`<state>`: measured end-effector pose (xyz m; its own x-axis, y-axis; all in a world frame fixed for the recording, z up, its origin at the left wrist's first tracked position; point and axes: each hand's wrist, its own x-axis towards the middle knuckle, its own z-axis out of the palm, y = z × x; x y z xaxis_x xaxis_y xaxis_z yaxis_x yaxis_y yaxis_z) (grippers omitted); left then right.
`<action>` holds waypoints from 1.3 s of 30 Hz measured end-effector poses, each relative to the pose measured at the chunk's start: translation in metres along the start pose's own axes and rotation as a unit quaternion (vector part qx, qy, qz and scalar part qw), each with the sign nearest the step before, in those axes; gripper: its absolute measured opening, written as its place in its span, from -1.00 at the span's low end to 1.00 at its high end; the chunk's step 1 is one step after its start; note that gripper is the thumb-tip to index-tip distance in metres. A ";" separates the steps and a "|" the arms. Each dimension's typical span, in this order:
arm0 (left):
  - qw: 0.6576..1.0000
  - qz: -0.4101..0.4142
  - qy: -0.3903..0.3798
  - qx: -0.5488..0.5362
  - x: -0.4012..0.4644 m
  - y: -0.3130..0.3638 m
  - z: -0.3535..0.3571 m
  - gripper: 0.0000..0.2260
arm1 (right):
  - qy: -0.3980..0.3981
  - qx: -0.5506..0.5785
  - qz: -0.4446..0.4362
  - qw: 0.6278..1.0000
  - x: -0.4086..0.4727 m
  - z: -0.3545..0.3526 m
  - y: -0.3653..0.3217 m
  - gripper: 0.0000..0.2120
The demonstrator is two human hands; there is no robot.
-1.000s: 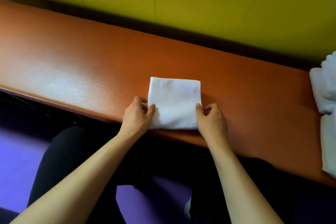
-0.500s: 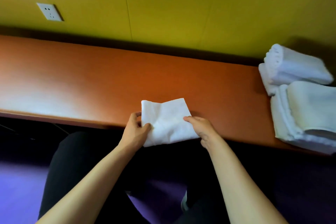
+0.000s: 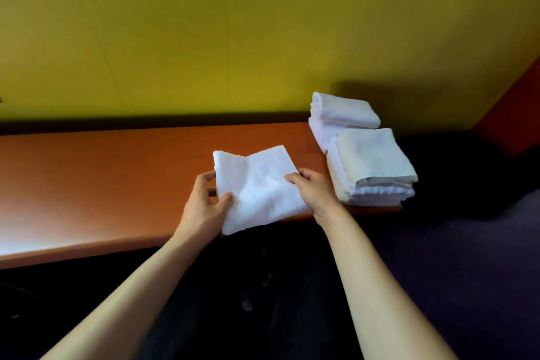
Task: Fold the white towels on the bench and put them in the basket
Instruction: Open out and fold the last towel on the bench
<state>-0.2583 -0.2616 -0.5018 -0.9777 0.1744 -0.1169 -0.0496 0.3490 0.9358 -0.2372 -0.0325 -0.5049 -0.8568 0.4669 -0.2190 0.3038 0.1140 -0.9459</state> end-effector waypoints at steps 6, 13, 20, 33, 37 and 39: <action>0.997 0.051 -0.065 0.004 0.016 0.040 0.071 -0.52 | 0.093 -0.021 -0.027 0.995 0.009 -0.087 -0.003 -0.76; 0.986 0.133 -0.101 0.010 0.073 0.083 0.177 -0.56 | 0.176 -0.009 -0.053 0.983 0.065 -0.184 0.002 -0.94; 0.979 0.127 -0.162 -0.004 0.146 0.104 0.284 -0.60 | 0.230 -0.033 -0.086 0.969 0.154 -0.265 0.028 -0.93; 0.956 0.149 -0.096 0.233 0.133 0.124 0.316 -0.60 | 0.240 -0.173 -0.079 0.952 0.160 -0.296 0.047 -0.74; 0.912 0.244 -0.095 0.316 0.133 0.141 0.333 -0.70 | 0.191 -0.192 -0.123 0.955 0.171 -0.305 0.032 -0.79; 0.898 0.251 -0.114 0.342 0.138 0.138 0.348 -0.71 | 0.155 -0.191 -0.135 0.960 0.184 -0.306 0.032 -0.80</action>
<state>-0.3296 0.1311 -0.5041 -0.7715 0.6240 0.1244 0.5985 0.6453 0.4747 -0.2577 0.3256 -0.5016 -0.7791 0.6063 0.1596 0.2696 0.5538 -0.7878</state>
